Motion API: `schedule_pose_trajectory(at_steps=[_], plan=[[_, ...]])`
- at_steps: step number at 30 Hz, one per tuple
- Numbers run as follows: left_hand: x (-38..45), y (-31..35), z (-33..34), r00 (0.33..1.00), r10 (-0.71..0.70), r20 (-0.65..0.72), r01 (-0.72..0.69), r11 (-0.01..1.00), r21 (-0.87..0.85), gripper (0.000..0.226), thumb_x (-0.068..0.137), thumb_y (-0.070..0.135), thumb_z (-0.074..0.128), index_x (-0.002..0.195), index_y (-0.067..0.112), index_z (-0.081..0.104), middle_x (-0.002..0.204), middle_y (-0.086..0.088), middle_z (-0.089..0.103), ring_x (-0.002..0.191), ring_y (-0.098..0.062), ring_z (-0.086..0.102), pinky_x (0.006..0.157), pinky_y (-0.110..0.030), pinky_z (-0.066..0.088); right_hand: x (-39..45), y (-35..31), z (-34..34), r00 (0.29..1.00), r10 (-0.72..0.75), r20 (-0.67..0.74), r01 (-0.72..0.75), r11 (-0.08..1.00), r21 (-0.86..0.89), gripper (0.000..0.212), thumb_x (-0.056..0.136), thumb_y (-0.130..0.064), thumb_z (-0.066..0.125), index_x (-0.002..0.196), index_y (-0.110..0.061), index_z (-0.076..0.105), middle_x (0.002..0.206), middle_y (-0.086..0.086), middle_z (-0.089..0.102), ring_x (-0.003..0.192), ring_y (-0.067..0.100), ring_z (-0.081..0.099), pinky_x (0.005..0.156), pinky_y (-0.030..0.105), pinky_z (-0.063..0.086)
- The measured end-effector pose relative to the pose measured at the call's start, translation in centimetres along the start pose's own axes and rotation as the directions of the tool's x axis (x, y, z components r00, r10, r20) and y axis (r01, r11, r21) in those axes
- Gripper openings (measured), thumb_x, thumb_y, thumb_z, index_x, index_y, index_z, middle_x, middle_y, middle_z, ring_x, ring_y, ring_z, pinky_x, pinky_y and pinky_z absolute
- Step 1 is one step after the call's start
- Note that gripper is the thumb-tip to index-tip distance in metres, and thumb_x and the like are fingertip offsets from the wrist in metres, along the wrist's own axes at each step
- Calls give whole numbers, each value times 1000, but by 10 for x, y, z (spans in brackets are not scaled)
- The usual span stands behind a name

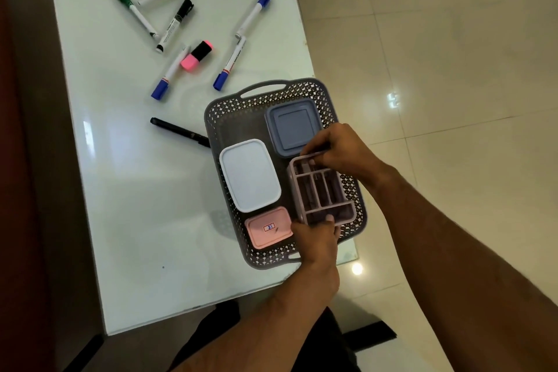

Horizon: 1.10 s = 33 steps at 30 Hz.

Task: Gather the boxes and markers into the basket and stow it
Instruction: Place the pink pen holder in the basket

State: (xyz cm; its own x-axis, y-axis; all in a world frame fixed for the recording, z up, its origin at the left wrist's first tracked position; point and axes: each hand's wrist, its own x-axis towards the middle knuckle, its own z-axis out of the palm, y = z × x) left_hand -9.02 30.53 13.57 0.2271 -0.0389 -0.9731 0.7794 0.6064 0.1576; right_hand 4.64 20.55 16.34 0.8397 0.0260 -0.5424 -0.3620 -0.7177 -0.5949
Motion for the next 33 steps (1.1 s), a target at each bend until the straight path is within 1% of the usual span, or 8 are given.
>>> schedule_pose_trajectory(at_steps=[3,7,10,13,20,23,26,33], plan=[[5,-4,-3,999,18,-30,-18,1000,22,48,93,-6,65,131,13,44,129,-4,57,123,-34,63,103,-51,56,4,2,-3,999,-15,38,16,999,-34,25,80,0,80,96,-19,83,90,-6,78,88,8,73,88,40,64],[11,-10,-10,985,148,-89,-141,987,81,47,90,-10,69,127,5,43,124,-12,62,114,-32,67,90,-39,62,12,4,-10,988,-59,145,74,992,-101,24,80,-4,81,97,-21,83,91,-5,79,87,9,74,87,40,64],[12,-18,-13,963,232,-134,-215,968,126,47,84,-6,76,124,1,53,121,-16,71,110,-32,71,99,-51,59,14,6,-15,975,-122,186,149,980,-134,28,78,-3,79,98,-22,83,92,-4,80,86,10,74,86,40,64],[7,-17,-8,949,246,-198,-223,966,135,41,86,-8,73,123,0,57,118,-15,72,109,-32,72,98,-49,59,15,5,-20,957,-169,234,205,969,-139,29,78,-4,79,101,-21,83,95,-3,81,86,10,74,87,39,63],[0,-15,2,923,245,-298,-239,969,59,33,88,-13,66,119,-7,58,118,-23,71,108,-38,72,62,-23,62,29,-1,-29,889,-238,392,334,922,-198,30,76,-5,81,100,-22,83,95,-3,80,84,11,73,84,36,63],[0,-13,-2,925,230,-302,-227,973,46,35,86,-10,69,117,-3,56,117,-20,70,106,-34,72,65,-25,62,37,-3,-28,864,-249,438,371,903,-219,31,74,-4,82,100,-20,83,96,-3,80,86,11,72,81,32,61],[1,-13,-5,928,233,-290,-224,972,64,38,81,-9,73,112,5,55,113,-14,69,101,-31,73,77,-36,64,45,-4,-30,833,-258,490,413,878,-240,33,73,-5,86,102,-19,82,97,-3,80,86,10,71,77,23,55],[-10,3,-15,929,207,-306,-196,978,67,34,82,-8,74,103,10,55,108,-16,67,94,-32,73,82,-43,65,68,-25,-34,731,-145,666,509,767,-392,30,68,-19,93,95,-23,81,81,-11,74,69,0,66,71,22,51]])
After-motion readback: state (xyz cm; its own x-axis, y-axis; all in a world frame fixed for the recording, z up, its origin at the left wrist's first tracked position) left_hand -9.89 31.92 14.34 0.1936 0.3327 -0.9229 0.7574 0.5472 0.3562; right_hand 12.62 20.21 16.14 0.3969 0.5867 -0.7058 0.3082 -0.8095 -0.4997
